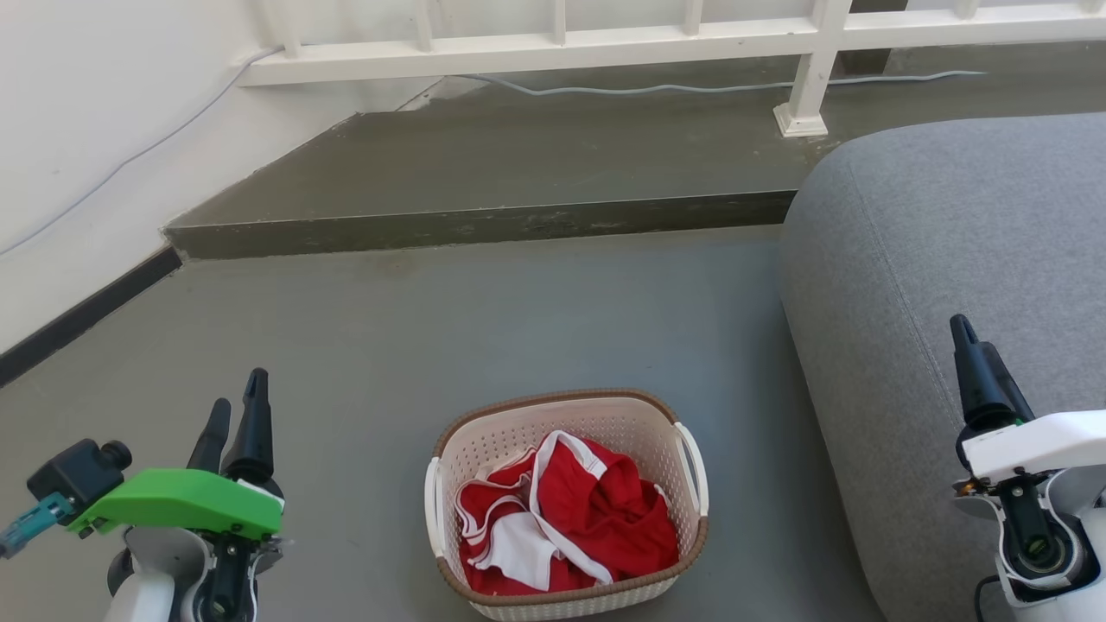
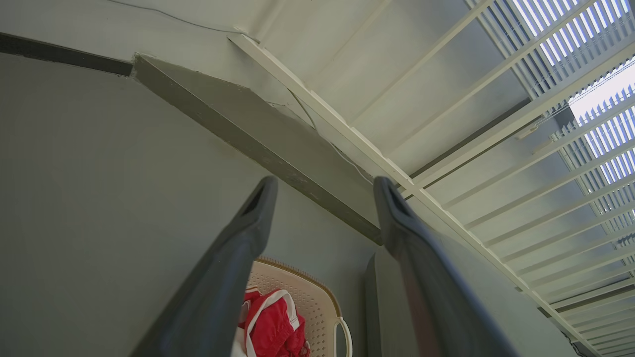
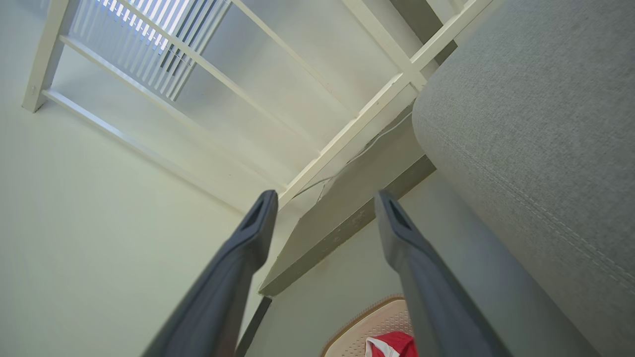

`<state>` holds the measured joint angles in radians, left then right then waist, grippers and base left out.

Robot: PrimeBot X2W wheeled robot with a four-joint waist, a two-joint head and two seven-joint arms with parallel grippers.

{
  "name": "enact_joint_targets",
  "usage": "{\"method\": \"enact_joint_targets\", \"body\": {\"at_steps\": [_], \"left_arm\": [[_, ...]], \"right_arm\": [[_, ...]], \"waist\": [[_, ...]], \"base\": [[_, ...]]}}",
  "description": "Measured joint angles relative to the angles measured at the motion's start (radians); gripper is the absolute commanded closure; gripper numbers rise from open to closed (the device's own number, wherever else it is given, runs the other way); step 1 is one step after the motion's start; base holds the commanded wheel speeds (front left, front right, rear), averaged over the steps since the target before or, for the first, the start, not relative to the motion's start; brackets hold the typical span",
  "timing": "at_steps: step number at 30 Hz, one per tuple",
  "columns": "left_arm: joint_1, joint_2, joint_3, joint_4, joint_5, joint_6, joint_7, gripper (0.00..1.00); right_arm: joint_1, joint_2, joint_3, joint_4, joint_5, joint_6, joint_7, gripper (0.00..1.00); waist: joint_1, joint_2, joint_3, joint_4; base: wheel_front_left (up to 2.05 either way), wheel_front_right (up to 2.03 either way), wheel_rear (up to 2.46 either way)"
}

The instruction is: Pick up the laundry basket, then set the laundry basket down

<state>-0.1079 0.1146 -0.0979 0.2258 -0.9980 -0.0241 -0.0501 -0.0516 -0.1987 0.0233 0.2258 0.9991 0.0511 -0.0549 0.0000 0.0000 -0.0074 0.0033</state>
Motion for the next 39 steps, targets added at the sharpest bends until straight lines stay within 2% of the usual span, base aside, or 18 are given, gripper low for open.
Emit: {"method": "enact_joint_targets", "body": {"at_steps": [9,39], "left_arm": [[0.003,0.000,-0.038,0.000,0.137,0.026,-0.032,0.00],[0.011,-0.004,-0.151,0.074,0.521,0.101,-0.120,0.00]], "right_arm": [[0.000,-0.011,0.060,-0.005,-0.145,-0.026,-0.031,0.00],[0.022,-0.025,0.177,0.021,-0.509,-0.072,-0.129,0.00]], "waist": [[0.0000,0.0000,-0.003,0.002],[0.0000,0.0000,-0.012,0.008]], "base": [[0.00,0.00,0.00],[0.00,0.00,0.00]]}}
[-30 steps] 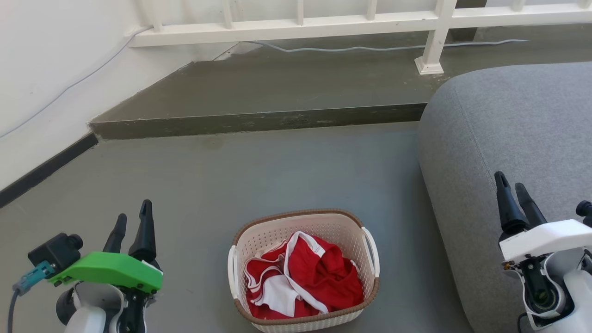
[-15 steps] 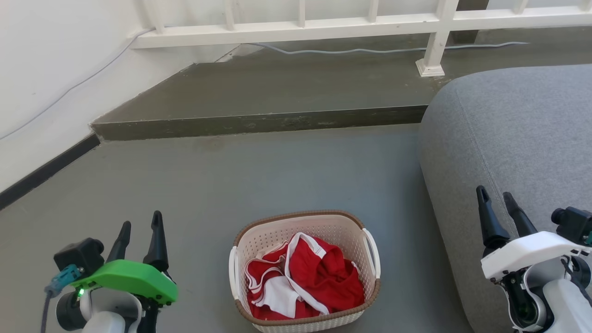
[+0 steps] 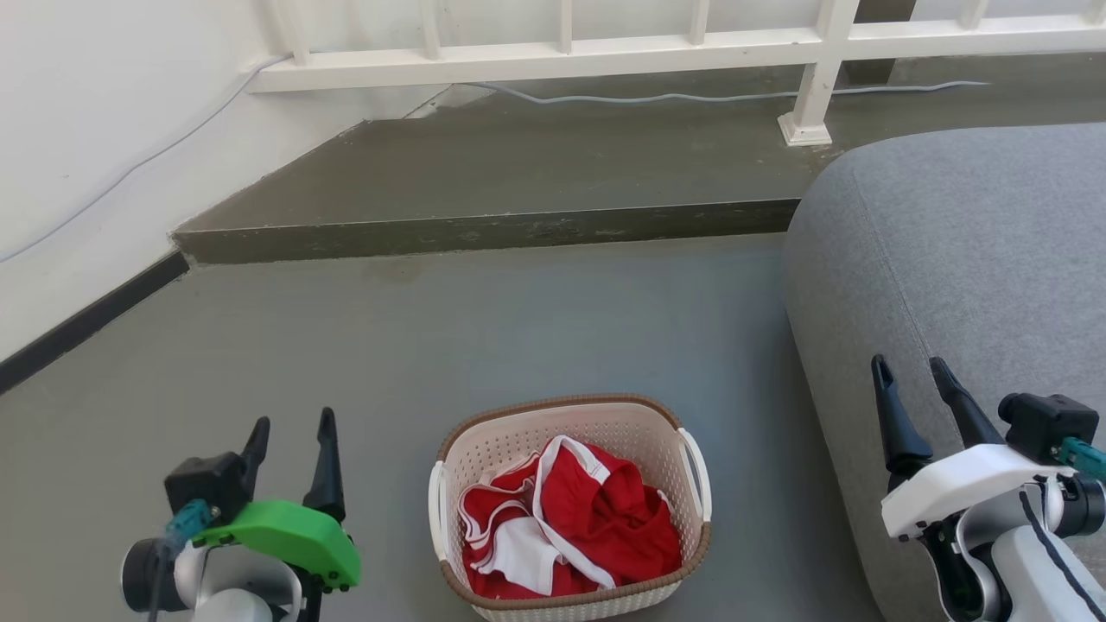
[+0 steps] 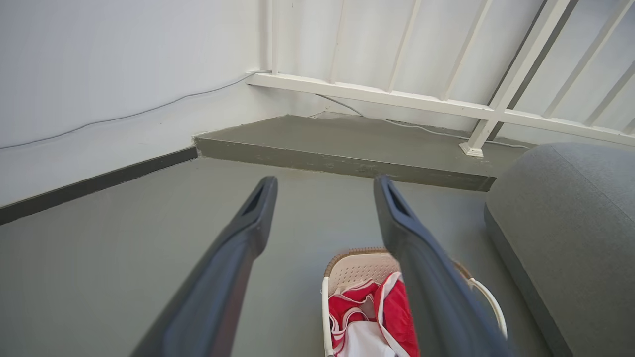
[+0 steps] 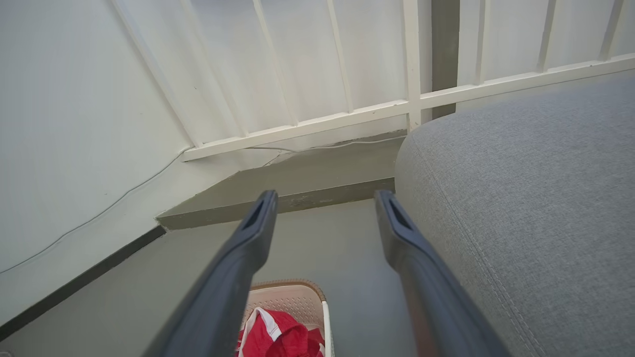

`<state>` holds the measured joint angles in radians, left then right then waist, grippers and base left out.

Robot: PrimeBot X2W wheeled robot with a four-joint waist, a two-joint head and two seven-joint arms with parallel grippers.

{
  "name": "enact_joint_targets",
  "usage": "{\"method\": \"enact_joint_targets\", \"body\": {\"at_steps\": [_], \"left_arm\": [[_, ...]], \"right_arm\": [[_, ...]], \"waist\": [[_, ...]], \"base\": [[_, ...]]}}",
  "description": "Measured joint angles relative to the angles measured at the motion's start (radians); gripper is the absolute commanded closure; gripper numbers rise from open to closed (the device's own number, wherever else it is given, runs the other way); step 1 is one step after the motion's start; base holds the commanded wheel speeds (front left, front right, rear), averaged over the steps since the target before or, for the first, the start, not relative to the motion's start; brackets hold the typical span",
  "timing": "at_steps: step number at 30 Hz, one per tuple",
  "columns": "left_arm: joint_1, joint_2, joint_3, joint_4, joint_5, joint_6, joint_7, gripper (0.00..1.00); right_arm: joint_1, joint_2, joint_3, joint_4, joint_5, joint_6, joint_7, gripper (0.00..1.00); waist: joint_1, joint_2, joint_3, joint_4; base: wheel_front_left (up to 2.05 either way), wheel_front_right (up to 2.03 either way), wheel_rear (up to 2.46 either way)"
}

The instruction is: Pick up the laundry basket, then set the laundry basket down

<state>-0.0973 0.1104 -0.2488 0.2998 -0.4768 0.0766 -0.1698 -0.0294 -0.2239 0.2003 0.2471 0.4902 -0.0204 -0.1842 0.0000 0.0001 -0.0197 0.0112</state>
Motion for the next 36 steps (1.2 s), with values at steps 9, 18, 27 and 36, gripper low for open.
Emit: {"method": "enact_joint_targets", "body": {"at_steps": [9,18,27,36], "left_arm": [[0.000,0.000,-0.023,0.016,0.104,0.017,-0.022,0.00],[-0.001,-0.001,-0.044,0.029,0.212,0.040,-0.053,0.00],[-0.001,-0.004,-0.043,0.046,0.219,0.043,-0.053,0.00],[-0.002,-0.006,-0.043,0.055,0.219,0.043,-0.053,0.00]], "right_arm": [[0.000,-0.004,0.021,0.018,-0.098,-0.012,-0.028,0.00],[0.000,-0.016,0.045,0.023,-0.214,-0.027,-0.063,0.00],[0.000,-0.018,0.045,0.033,-0.228,-0.026,-0.066,0.00],[0.000,-0.015,0.039,0.042,-0.228,-0.025,-0.066,0.00]], "waist": [[0.0000,0.0000,0.000,0.000],[0.0000,0.0000,-0.001,0.000],[0.0000,0.0000,-0.002,0.002],[0.0000,0.0000,-0.005,0.004]], "base": [[0.00,0.00,0.00],[0.00,0.00,0.00],[0.00,0.00,0.00],[0.00,0.00,0.00]]}}
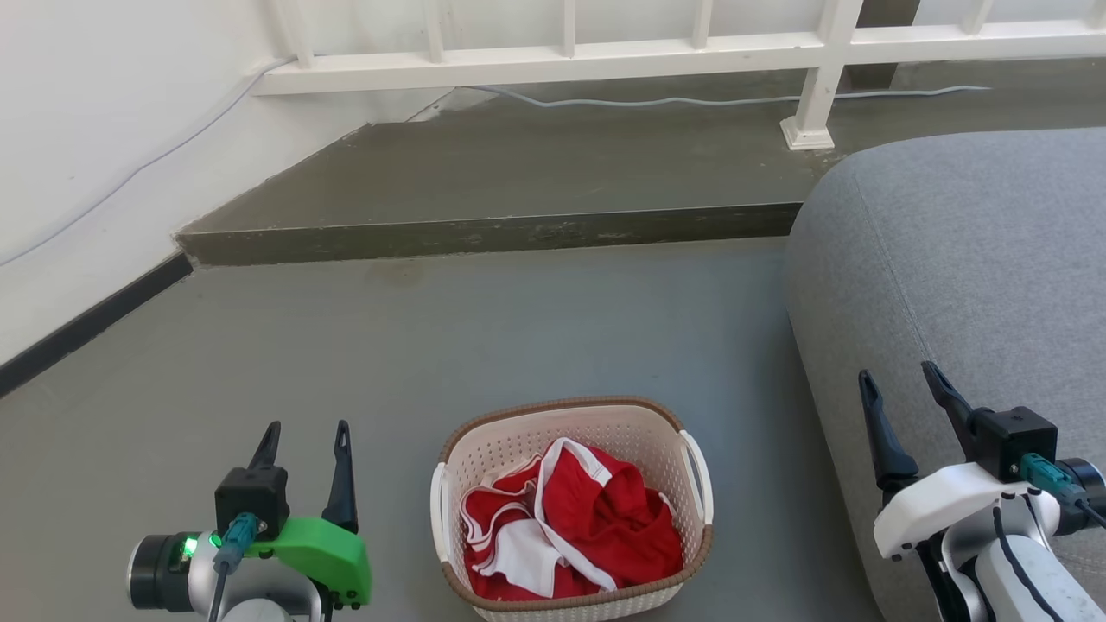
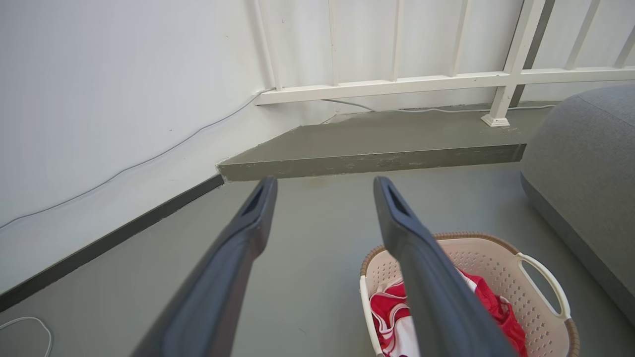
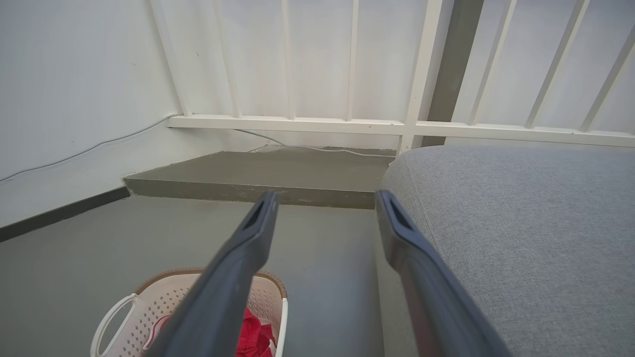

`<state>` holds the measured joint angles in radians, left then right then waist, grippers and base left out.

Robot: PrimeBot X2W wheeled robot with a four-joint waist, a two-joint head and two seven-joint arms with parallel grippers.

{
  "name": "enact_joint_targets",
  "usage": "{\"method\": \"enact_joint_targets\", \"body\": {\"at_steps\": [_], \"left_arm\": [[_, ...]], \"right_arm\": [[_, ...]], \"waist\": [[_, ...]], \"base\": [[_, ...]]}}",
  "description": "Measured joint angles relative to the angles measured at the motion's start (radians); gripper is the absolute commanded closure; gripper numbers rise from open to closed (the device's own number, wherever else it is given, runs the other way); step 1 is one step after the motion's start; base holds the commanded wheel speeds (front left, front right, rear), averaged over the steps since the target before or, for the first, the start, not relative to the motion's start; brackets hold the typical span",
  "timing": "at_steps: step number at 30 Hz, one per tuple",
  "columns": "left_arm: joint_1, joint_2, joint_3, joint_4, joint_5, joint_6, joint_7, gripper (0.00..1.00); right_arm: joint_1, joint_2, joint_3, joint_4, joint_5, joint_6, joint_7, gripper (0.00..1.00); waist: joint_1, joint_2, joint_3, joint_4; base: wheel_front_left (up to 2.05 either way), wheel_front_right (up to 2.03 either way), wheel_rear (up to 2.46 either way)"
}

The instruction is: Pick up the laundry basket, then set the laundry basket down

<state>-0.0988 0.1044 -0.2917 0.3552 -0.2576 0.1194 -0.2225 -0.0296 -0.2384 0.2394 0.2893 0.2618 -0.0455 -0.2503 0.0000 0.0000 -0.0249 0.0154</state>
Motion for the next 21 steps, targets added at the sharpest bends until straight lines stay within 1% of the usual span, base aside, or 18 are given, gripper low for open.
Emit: {"method": "enact_joint_targets", "body": {"at_steps": [11,21], "left_arm": [[-0.001,-0.006,-0.002,0.009,0.000,0.000,0.000,0.00],[-0.005,-0.020,-0.005,-0.009,0.000,0.000,0.000,0.00]], "right_arm": [[0.000,0.005,-0.002,0.008,0.000,0.003,0.000,0.00],[-0.003,0.012,-0.012,0.007,0.001,0.010,0.000,0.00]], "waist": [[0.0000,0.0000,0.006,-0.001],[0.0000,0.0000,0.064,-0.003]], "base": [[0.00,0.00,0.00],[0.00,0.00,0.00]]}}
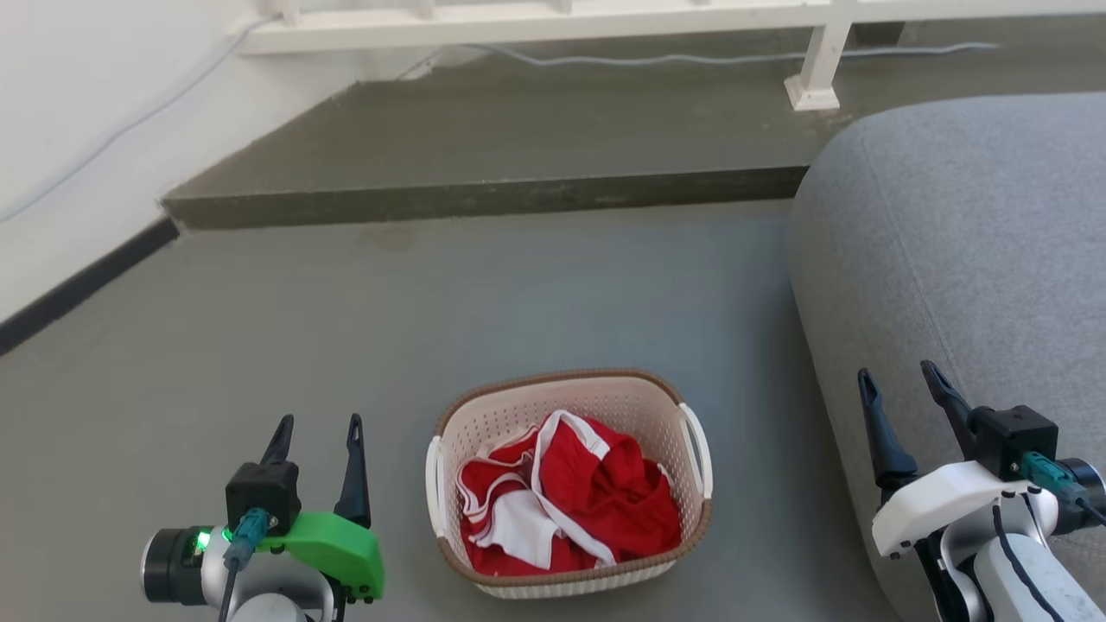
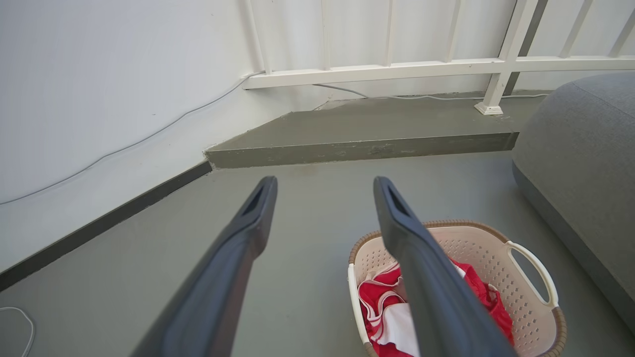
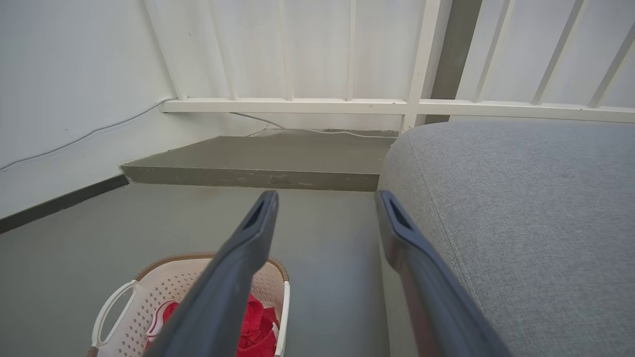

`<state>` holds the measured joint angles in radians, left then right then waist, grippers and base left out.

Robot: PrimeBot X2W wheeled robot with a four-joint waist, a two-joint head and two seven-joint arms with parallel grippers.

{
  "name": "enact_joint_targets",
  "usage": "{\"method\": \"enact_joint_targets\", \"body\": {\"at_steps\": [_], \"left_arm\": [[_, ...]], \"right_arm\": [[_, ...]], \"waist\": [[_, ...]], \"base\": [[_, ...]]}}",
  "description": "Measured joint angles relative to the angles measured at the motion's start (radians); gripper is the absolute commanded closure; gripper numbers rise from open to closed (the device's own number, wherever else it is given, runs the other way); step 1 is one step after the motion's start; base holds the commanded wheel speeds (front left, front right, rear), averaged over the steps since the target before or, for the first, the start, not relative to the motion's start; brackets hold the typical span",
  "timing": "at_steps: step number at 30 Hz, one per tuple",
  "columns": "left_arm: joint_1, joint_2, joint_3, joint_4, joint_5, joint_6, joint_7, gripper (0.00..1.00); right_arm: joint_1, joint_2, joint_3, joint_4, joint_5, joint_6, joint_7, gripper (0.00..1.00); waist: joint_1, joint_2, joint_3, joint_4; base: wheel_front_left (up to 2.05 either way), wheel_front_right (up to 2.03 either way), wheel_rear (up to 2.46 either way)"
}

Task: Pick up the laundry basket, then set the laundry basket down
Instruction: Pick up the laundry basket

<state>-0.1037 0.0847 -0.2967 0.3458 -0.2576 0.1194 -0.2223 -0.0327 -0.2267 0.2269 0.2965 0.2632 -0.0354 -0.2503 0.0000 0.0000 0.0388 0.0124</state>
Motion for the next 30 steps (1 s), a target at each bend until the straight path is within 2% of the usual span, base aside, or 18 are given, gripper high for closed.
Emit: {"method": "enact_joint_targets", "body": {"at_steps": [12,30], "left_arm": [[-0.072,-0.012,-0.006,-0.021,0.000,0.000,0.000,0.00],[-0.237,-0.036,-0.019,-0.029,0.000,0.000,0.000,0.00]], "right_arm": [[-0.065,-0.007,-0.013,-0.009,0.000,0.018,0.000,0.00],[-0.212,-0.024,-0.032,-0.026,0.000,0.044,0.000,0.00]], "waist": [[0.0000,0.0000,0.123,-0.001],[0.0001,0.0000,0.370,0.008]], "base": [[0.00,0.00,0.00],[0.00,0.00,0.00]]}}
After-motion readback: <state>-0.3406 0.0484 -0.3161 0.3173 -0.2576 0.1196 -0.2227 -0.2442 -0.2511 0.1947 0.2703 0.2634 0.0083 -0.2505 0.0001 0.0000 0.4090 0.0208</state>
